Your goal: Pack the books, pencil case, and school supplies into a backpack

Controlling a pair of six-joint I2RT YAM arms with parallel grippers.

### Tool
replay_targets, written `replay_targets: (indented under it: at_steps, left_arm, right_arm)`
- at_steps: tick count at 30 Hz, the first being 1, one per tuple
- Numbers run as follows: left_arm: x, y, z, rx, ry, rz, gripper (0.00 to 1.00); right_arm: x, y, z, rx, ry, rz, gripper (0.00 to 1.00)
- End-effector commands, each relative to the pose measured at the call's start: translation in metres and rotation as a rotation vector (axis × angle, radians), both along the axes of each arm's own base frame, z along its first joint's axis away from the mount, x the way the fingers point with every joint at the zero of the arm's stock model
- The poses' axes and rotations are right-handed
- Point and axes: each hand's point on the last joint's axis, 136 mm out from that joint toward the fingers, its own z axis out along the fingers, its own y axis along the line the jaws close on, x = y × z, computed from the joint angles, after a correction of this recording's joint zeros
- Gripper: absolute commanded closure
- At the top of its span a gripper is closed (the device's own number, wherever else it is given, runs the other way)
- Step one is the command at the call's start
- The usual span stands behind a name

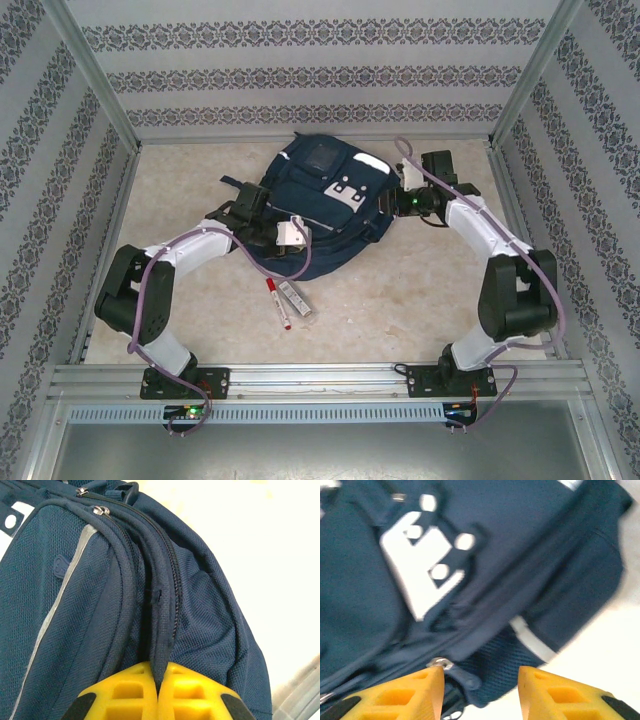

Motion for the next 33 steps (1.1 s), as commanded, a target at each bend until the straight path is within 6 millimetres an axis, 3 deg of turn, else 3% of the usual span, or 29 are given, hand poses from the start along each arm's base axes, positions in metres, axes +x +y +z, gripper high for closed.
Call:
replay_targets:
  at_steps: [1, 4, 6, 8, 12, 15, 24, 29, 33]
  left_arm:
    - [-0.013, -0.006, 0.019, -0.078, 0.032, -0.022, 0.93]
    - [-0.011, -0.006, 0.024, -0.093, 0.038, -0.005, 0.86]
    - [-0.009, -0.008, 0.031, -0.108, 0.040, 0.012, 0.74]
    - [-0.007, -0.008, 0.039, -0.122, 0.033, 0.025, 0.68]
    - [-0.002, -0.013, 0.062, -0.174, 0.000, 0.029, 0.69]
    - [0.000, -0.017, 0.070, -0.199, -0.043, 0.005, 0.65]
    - [0.017, 0.002, 0.008, 0.105, -0.061, -0.069, 0.54]
    - [0.032, 0.007, -0.002, 0.194, -0.061, -0.083, 0.49]
    - [0.028, 0.008, -0.006, 0.215, -0.065, -0.126, 0.45]
  right_arm:
    - [-0.028, 0.040, 0.012, 0.077, -0.136, 0.356, 0.58]
    - [-0.033, 0.057, 0.016, 0.114, -0.165, 0.448, 0.59]
    - [-0.033, 0.067, 0.016, 0.136, -0.159, 0.481, 0.59]
    - [-0.036, 0.077, 0.011, 0.135, -0.157, 0.532, 0.58]
    - [-0.053, 0.091, 0.001, 0.152, -0.228, 0.701, 0.58]
    - [-0.066, 0.090, -0.010, 0.084, -0.322, 0.849, 0.57]
    - [-0.061, 0.085, -0.016, -0.090, -0.472, 0.945, 0.58]
    - [-0.058, 0.079, -0.001, -0.129, -0.558, 0.918, 0.56]
    - [-0.057, 0.074, 0.002, -0.130, -0.581, 0.900, 0.55]
